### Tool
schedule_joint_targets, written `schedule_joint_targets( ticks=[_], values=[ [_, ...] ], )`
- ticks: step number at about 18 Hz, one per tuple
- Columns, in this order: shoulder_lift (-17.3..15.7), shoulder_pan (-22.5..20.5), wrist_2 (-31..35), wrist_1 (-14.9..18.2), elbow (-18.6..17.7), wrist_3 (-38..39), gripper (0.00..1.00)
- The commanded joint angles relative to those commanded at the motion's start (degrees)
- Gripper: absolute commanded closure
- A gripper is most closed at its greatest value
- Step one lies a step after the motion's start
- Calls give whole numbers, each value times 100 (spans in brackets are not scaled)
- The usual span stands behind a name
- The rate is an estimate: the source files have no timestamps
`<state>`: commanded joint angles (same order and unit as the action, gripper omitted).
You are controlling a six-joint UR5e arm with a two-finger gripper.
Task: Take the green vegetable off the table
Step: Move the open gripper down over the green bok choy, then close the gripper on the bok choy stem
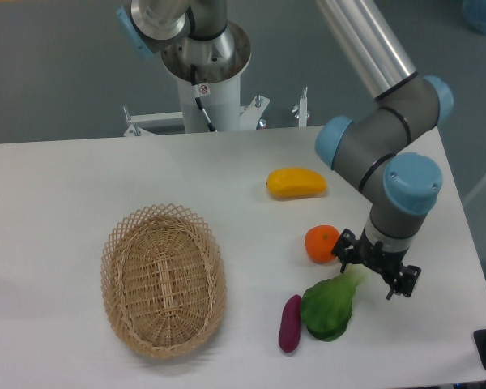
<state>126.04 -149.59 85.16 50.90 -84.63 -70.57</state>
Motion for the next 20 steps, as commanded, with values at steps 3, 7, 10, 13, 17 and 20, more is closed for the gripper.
schedule_joint_targets(
  ticks=[3, 7, 10, 13, 17, 20],
  values=[
    [-18, 26, 176, -177, -211, -18, 0],
    [-18, 123, 431, -273, -343, 26, 0],
    [-9, 123, 431, -659, -510, 26, 0],
    [0, 123, 440, -801, -564, 9, 21],
    [9, 123, 457, -819, -564, 35, 46],
    [0, 123, 458, -828, -564, -9, 62]
  ],
)
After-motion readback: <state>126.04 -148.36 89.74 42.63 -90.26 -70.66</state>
